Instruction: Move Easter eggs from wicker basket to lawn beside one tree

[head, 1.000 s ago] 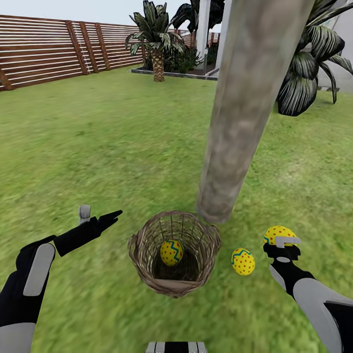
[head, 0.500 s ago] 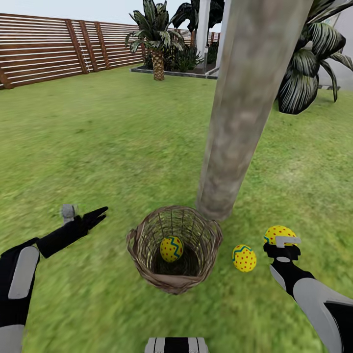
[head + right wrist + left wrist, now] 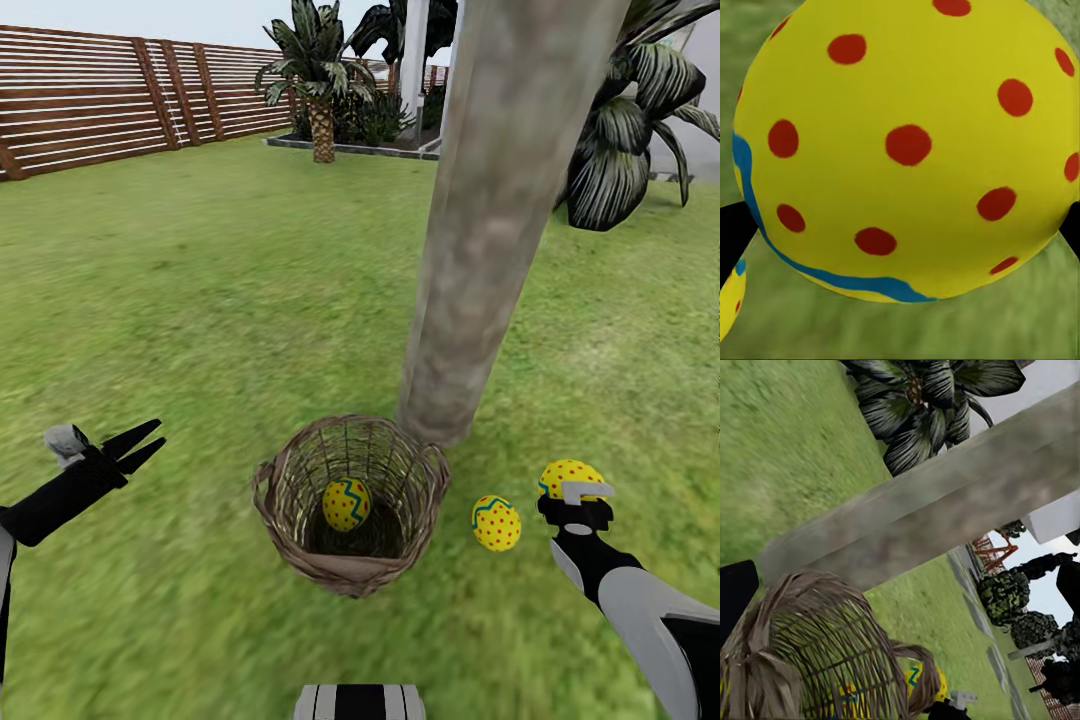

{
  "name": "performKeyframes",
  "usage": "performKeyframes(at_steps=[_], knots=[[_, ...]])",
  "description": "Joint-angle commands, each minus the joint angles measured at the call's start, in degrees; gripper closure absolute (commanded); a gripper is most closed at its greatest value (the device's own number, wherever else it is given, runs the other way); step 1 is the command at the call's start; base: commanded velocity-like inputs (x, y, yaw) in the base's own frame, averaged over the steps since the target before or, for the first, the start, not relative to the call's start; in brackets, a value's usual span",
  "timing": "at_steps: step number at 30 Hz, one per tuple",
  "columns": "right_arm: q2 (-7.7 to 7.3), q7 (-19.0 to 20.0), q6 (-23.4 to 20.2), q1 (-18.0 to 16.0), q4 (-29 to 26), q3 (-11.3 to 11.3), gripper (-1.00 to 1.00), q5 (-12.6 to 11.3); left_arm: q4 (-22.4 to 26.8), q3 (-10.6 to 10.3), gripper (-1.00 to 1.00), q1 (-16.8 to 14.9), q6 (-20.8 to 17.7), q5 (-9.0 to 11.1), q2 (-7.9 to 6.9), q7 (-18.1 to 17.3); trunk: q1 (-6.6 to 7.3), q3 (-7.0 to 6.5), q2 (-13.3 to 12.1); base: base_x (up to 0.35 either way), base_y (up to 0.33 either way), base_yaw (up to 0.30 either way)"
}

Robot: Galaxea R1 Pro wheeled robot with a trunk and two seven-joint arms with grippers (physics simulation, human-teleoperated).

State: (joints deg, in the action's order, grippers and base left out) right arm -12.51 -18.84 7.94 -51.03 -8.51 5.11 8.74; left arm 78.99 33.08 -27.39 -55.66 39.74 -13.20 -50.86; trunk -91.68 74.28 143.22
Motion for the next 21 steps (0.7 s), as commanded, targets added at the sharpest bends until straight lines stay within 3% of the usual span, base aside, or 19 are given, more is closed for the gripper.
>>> performKeyframes(at_steps=[1, 3, 6, 8, 9, 10, 12, 16, 21], knots=[[0.03, 0.0, 0.2, 0.0, 0.0, 0.5, 1.0, 0.5, 0.0, 0.1, -1.0, 0.0, -0.2, -0.1, 0.01, -0.2, 0.01, 0.04, 0.0, 0.0, -0.281, 0.0], [0.03, 0.1, -0.3, -0.6, 0.2, 0.4, 1.0, 0.6, 0.0, 0.1, -1.0, 0.0, -0.2, -0.1, 0.02, -0.2, 0.01, 0.04, 0.0, 0.0, -0.303, 0.0], [-0.05, 0.2, -7.7, -2.0, 0.1, 0.4, 1.0, 0.7, -0.1, 0.1, -1.0, 0.0, -0.2, -0.1, 0.02, -0.2, 0.01, 0.04, 0.0, 0.03, -0.228, 0.0], [-0.03, 0.3, -9.0, -2.7, 0.3, 0.4, 1.0, 1.5, -0.1, 0.1, -1.0, 0.0, -0.2, -0.1, 0.03, -0.2, 0.01, 0.04, 0.0, 0.011, -0.046, 0.0], [0.11, 0.4, -9.3, -3.1, 0.5, 0.4, 1.0, 2.8, -0.1, 0.1, -1.0, 0.0, -0.2, -0.1, 0.07, -0.2, 0.01, 0.04, 0.0, 0.004, -0.016, 0.0], [0.62, 0.4, -9.6, -3.3, 0.6, 0.3, 1.0, 5.8, -0.3, 0.1, -1.0, 0.0, -0.2, -0.1, 0.09, -0.2, 0.01, 0.04, 0.0, 0.001, -0.005, 0.0], [1.66, 0.5, -10.3, -3.4, 0.6, 0.4, 1.0, 8.0, -0.3, 0.1, -1.0, 0.0, -0.2, -0.1, 0.1, -0.2, 0.01, 0.04, 0.0, 0.0, -0.002, 0.0], [3.31, 0.6, -10.1, -3.5, 0.6, 0.4, 1.0, 8.7, -0.3, 0.1, -1.0, 0.0, -0.2, -0.2, 0.11, -0.2, -0.09, 0.93, 0.1, 0.0, 0.0, 0.0], [3.46, 0.5, -7.1, -3.5, 0.1, 0.4, 1.0, 8.8, -0.3, 0.1, -1.0, 0.0, -0.2, -0.2, 0.11, -0.2, -0.22, 2.03, 0.1, 0.0, 0.0, 0.0]])
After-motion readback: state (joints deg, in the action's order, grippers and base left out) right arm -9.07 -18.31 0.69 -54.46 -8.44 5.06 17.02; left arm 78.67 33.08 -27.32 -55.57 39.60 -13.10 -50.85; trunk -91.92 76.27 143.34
